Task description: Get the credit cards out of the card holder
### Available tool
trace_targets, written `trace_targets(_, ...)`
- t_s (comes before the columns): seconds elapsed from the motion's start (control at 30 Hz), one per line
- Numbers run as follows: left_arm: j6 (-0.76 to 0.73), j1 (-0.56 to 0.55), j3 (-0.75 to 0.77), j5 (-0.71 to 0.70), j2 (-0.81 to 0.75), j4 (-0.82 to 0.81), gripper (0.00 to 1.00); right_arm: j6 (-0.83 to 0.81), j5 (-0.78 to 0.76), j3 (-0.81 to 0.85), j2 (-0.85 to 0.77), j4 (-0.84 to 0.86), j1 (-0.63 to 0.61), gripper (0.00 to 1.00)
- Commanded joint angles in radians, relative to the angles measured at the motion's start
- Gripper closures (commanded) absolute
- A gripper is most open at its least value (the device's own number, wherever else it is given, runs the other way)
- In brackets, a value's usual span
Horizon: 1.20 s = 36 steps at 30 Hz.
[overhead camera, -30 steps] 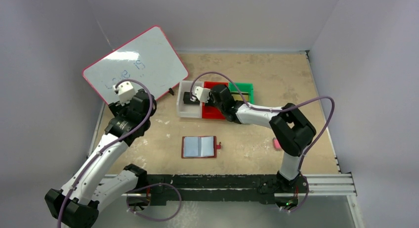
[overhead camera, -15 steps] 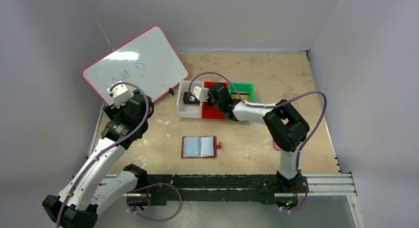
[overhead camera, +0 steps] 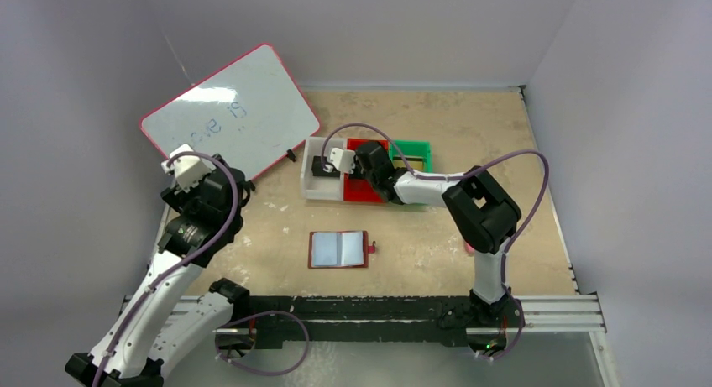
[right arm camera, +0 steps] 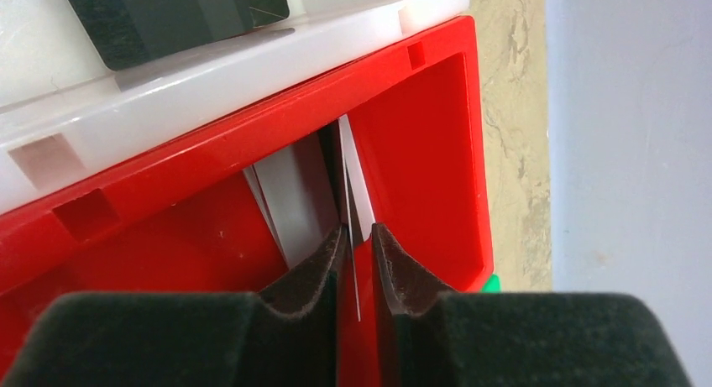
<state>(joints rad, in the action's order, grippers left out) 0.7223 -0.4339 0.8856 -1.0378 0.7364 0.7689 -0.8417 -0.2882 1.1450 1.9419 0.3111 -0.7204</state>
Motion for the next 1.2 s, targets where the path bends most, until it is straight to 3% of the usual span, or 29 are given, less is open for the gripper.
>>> trace_targets(0.0, 0.008, 0.004, 0.007, -0.026, 0.007, -0.008, 0.16, -0.010, 0.024, 0.028, -0.022, 0.018, 0.003, 0.80)
trace_targets(0.13, 0.008, 0.004, 0.007, -0.021, 0.014, -0.007, 0.16, -0.008, 0.064, 0.024, -0.037, -0.022, 0.003, 0.69)
trace_targets(0.93, -0.028, 0.003, 0.005, 0.038, 0.040, -0.022, 0.17, -0.019, 0.070, 0.020, -0.043, -0.056, 0.037, 0.59)
trace_targets(1.0, -0.030, 0.004, 0.007, 0.043, 0.045, -0.023, 0.17, -0.012, 0.080, 0.030, -0.045, -0.071, 0.037, 0.50)
trace_targets(1.17, -0.034, 0.003, 0.006, 0.050, 0.049, -0.022, 0.18, 0.009, 0.096, 0.037, -0.052, -0.083, 0.039, 0.47)
